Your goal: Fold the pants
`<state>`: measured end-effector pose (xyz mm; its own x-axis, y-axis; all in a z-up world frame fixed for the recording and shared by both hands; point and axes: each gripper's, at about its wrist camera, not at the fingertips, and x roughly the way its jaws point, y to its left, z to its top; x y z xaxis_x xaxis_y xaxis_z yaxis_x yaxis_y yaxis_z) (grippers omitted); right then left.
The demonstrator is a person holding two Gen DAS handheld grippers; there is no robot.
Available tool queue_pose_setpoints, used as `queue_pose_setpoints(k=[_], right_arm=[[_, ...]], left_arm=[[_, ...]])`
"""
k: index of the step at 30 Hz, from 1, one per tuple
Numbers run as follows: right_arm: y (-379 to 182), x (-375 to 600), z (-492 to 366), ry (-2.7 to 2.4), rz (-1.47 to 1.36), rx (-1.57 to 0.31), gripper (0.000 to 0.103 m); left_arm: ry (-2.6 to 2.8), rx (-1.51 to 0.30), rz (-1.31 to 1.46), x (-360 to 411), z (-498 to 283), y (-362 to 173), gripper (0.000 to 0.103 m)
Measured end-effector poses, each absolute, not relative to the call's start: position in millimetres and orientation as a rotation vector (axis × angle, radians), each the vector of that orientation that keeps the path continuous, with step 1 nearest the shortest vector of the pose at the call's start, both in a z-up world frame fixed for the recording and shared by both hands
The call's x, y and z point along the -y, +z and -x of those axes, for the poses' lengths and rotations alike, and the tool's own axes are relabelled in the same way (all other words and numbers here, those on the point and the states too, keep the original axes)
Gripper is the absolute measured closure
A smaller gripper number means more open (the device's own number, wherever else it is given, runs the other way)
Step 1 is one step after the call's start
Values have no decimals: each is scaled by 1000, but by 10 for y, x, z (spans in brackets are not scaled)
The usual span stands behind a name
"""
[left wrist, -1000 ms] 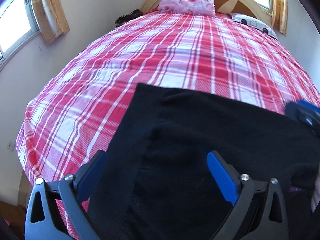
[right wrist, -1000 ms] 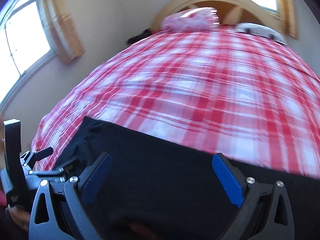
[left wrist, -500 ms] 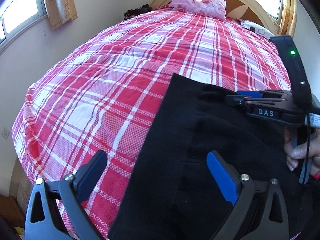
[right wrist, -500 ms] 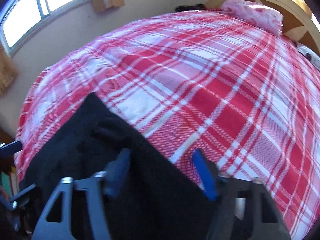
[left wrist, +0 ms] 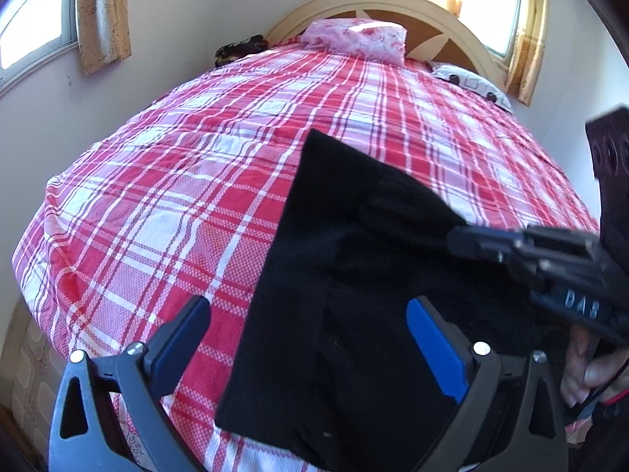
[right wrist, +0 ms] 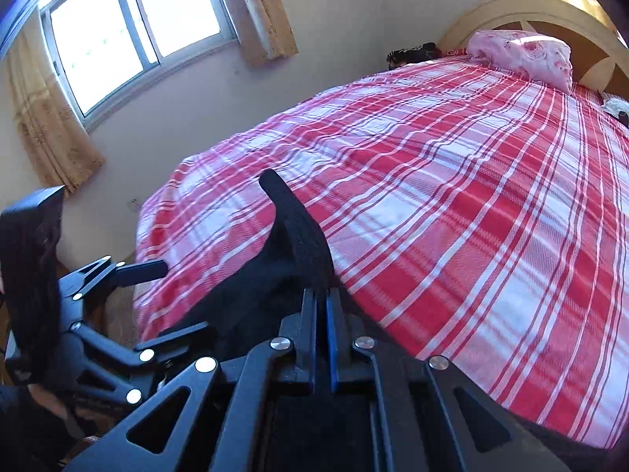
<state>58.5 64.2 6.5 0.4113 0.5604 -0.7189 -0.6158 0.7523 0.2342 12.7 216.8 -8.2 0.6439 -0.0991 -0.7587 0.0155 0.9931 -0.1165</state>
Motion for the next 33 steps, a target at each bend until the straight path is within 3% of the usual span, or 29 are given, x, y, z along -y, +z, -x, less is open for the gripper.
queue_pose_setpoints(k=[9, 24, 28, 32, 33], right_arm=[[-289, -654, 181, 717, -10, -849, 99], [-443, -704, 335, 733, -49, -852, 99], [-430, -692, 383, 731, -61, -830, 99], [-397, -675, 419, 721, -68, -801, 98], [-385, -656, 435, 712, -74, -788, 98]], left_arm=[[-198, -903, 231, -2190, 180, -264, 1], [-201, -924, 472, -2263, -9, -413, 2], [-163, -921, 520, -2240, -97, -476, 20], [-196, -876, 524, -2216, -87, -447, 69], [-226, -863, 548, -2222, -76, -449, 73]])
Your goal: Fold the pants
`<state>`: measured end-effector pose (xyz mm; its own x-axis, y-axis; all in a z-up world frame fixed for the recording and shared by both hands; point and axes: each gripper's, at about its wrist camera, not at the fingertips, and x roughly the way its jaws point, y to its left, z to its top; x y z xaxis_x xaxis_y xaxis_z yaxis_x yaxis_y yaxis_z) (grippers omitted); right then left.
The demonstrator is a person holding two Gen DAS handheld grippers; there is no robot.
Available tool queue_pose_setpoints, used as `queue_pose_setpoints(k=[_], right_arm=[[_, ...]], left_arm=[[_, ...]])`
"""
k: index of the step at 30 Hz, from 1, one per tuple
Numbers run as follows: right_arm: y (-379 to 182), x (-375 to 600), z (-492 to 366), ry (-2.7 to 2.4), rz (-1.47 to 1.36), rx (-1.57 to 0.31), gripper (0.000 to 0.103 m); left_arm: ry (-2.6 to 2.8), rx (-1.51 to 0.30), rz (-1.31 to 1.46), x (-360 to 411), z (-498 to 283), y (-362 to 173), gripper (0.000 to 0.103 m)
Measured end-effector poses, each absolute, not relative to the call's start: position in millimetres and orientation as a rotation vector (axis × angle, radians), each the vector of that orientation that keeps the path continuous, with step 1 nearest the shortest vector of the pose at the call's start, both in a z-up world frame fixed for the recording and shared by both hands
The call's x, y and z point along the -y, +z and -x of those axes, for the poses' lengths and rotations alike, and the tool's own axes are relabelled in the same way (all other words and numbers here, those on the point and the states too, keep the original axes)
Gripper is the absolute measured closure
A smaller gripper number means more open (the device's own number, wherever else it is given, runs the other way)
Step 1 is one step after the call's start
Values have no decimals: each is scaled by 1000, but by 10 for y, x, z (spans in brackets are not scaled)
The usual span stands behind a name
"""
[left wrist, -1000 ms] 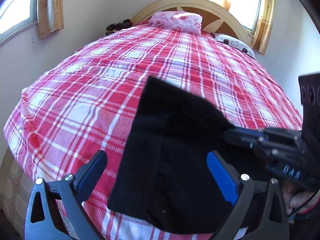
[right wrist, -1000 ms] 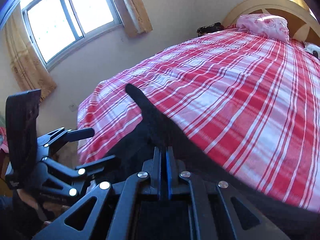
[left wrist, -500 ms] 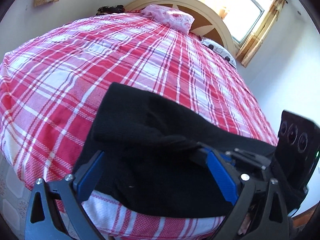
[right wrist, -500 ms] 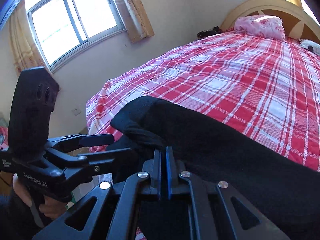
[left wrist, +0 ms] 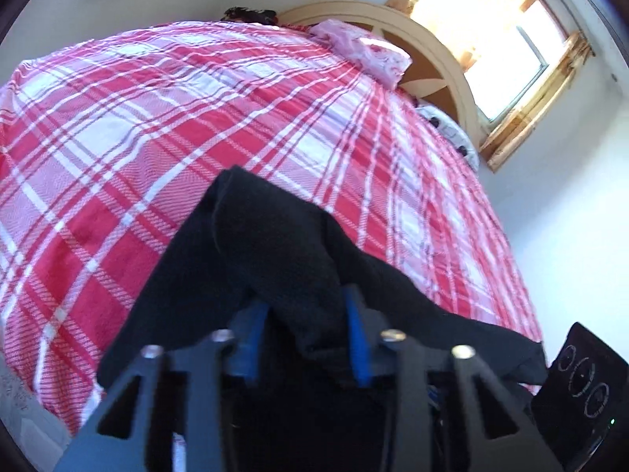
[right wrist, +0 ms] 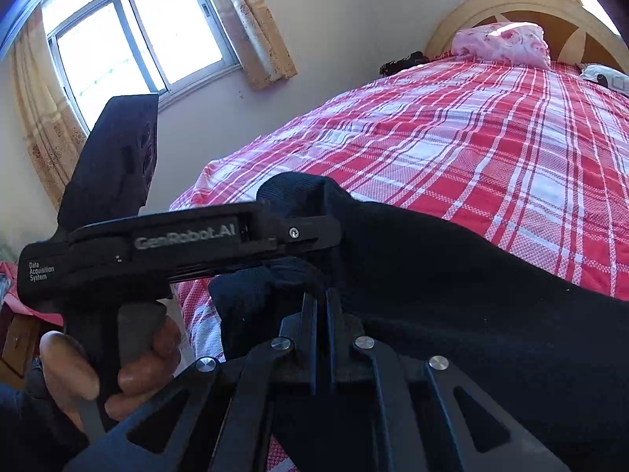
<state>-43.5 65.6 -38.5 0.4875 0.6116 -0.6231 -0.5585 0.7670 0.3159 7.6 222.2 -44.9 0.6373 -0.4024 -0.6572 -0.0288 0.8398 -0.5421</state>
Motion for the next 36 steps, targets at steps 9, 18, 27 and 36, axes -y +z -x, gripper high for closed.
queue_pose_setpoints(k=[9, 18, 27, 36], right_arm=[[-129, 446, 689, 532, -466, -690, 60], [-425, 2135, 1221, 151, -898, -626, 22], [-411, 2243, 872, 105, -868, -654, 59], [-160, 2373, 1020, 149, -781, -572, 95]], left_arm=[[-294, -811, 588, -2264, -59, -169, 80], [-321, -770, 598, -2306, -65, 33, 80], [-305, -778, 597, -2319, -26, 30, 80], [-308, -781, 569, -2340, -33, 36, 80]])
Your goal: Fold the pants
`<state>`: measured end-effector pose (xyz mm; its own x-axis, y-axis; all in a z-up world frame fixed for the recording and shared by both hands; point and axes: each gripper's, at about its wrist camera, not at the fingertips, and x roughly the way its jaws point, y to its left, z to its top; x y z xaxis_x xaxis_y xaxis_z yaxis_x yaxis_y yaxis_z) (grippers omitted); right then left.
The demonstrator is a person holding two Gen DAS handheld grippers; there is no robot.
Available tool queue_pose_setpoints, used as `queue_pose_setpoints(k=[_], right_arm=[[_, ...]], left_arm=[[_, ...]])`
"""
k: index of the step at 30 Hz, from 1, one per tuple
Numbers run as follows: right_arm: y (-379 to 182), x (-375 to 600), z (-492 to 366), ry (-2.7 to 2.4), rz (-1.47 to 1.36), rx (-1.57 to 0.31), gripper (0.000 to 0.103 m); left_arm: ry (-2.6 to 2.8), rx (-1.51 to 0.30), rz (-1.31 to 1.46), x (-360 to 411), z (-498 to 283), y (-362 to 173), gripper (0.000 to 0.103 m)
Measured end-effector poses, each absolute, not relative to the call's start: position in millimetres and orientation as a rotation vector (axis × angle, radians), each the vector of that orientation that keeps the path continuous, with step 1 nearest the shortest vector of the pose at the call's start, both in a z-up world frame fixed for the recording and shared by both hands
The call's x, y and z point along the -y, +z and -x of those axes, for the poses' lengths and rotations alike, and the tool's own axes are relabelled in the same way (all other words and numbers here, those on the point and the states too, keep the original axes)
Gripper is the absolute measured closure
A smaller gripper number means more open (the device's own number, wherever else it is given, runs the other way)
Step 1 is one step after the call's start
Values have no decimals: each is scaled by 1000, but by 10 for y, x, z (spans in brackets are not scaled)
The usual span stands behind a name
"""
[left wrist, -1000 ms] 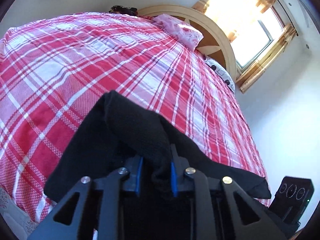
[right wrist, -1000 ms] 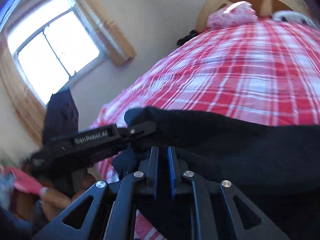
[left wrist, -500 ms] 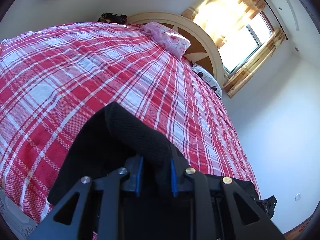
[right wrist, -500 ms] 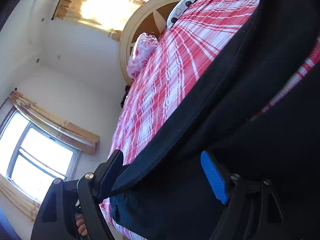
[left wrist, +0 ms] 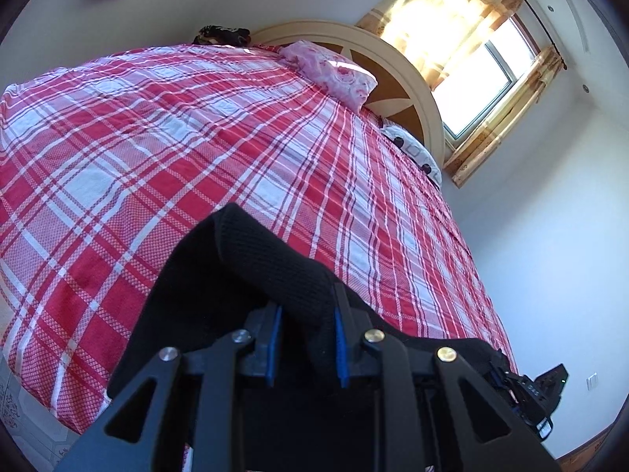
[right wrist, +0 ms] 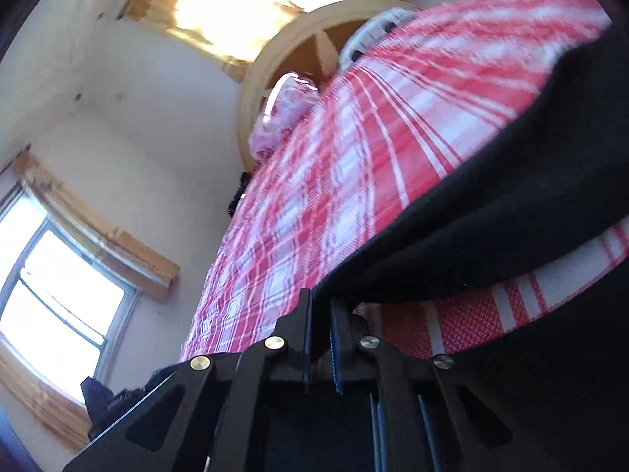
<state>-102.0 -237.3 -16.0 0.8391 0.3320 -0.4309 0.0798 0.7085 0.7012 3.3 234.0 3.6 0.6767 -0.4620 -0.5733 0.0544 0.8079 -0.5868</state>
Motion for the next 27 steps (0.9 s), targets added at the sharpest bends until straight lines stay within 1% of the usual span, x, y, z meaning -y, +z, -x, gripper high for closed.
queue_pose_setpoints(k=[4, 8, 13, 14, 15, 19, 20, 22, 23, 25, 26, 27], right_arm=[[9, 2340, 1361, 175, -736, -543, 95], [-5, 2231, 1735, 181, -668, -584, 95], [-270, 2005, 2056, 163, -582, -704, 95], [-366, 1954, 2094, 151, -560, -737, 95], [-434, 1935, 2095, 142, -547, -753, 95], [-675, 1955, 2091, 109, -553, -797, 95], [-702, 1970, 2111, 107, -553, -802, 95], [-707, 1974, 2138, 104, -539, -811, 95], [-711, 1973, 2146, 102, -530, -819, 95], [-725, 2012, 2152, 105, -550, -839, 95], [-721, 2039, 2144, 103, -572, -848, 95], [-720, 2067, 2152, 99, -601, -863, 95]], left_arm=[[-313, -788, 539, -2413, 55, 45, 80], [-302, -836, 478, -2467, 184, -69, 80], [-223, -892, 373, -2456, 274, -293, 80], [-212, -897, 362, -2456, 287, -328, 79], [-191, -905, 344, -2452, 302, -377, 75], [-139, -946, 340, -2493, 360, -546, 74], [-133, -949, 340, -2504, 382, -568, 71], [-123, -944, 318, -2495, 416, -590, 69], [-116, -941, 287, -2480, 435, -585, 65], [-101, -936, 231, -2470, 465, -537, 52], [-70, -922, 192, -2500, 492, -471, 37], [-46, -897, 170, -2543, 524, -414, 27]])
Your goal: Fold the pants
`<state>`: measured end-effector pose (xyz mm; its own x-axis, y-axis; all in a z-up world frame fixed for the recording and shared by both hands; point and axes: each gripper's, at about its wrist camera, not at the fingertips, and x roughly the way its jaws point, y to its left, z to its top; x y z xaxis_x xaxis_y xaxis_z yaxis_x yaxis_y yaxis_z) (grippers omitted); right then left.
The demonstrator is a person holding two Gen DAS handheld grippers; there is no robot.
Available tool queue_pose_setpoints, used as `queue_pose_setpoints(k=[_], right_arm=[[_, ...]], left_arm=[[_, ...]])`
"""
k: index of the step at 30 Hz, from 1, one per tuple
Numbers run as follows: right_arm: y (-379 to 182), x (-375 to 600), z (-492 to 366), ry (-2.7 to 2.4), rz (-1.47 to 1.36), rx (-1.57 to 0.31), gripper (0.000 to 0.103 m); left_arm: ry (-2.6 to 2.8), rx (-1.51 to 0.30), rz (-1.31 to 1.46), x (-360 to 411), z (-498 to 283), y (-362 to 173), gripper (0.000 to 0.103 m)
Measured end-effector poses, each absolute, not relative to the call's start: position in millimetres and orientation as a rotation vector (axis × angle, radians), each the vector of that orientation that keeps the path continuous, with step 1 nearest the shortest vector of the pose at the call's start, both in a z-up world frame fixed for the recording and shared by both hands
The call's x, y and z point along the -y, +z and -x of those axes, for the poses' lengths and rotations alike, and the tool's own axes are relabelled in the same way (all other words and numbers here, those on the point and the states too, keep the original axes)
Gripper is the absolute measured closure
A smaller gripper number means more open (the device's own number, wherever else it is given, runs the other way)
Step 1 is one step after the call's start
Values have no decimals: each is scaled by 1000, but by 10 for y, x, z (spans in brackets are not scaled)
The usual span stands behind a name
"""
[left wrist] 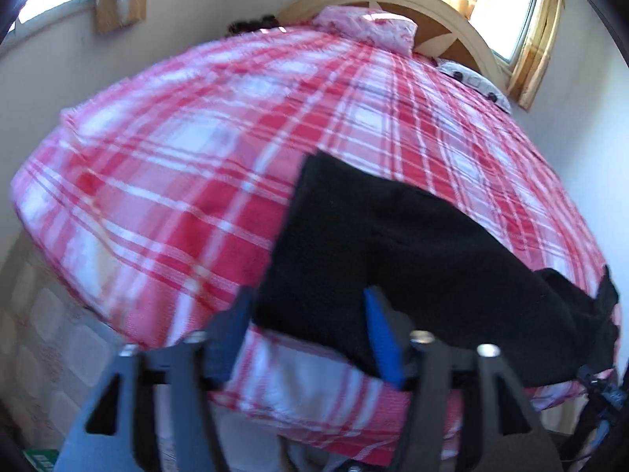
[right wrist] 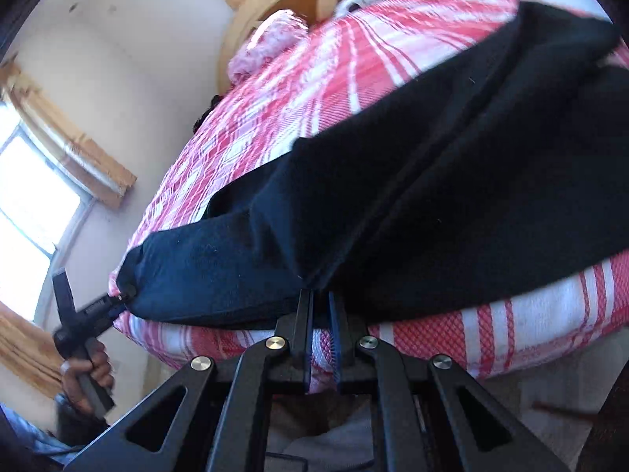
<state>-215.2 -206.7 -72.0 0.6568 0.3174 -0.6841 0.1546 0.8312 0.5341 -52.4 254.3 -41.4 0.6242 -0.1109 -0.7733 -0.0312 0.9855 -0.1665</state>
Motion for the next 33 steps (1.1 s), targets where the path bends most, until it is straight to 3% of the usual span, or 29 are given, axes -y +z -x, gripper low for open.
queue_pose_setpoints(k=[7, 8, 9, 11, 14, 20, 27, 29, 33], right_arm=[[-379, 2313, 2231, 24, -655, -763, 87], [-298, 2297, 2203, 38, -646, -727, 75], [-244, 2274, 2167, 58, -637, -704, 56], [-112, 2166, 2030, 129, -607, -654, 36], [-19, 1956, 1670, 304, -615, -643, 36], [-452, 1556, 725, 459, -655, -899, 36], [-659, 1160, 501, 465, -590, -985, 36], [-684, 998, 473, 476, -561, -1008, 34], [-714, 642, 484, 564, -456, -1049, 34]], left_arm=[[170, -696, 127, -2924, 626, 31, 24], [154, -675, 145, -2917, 608, 76, 24], [132, -665, 150, -2877, 584, 95, 24], [79, -648, 123, -2701, 507, 118, 24], [39, -623, 39, -2338, 355, 89, 24], [19, -718, 35, -2084, 169, -216, 24], [41, -878, 79, -2323, 346, -658, 22], [12, -870, 182, -2495, 446, -672, 22], [26, -881, 135, -2484, 510, -648, 18]])
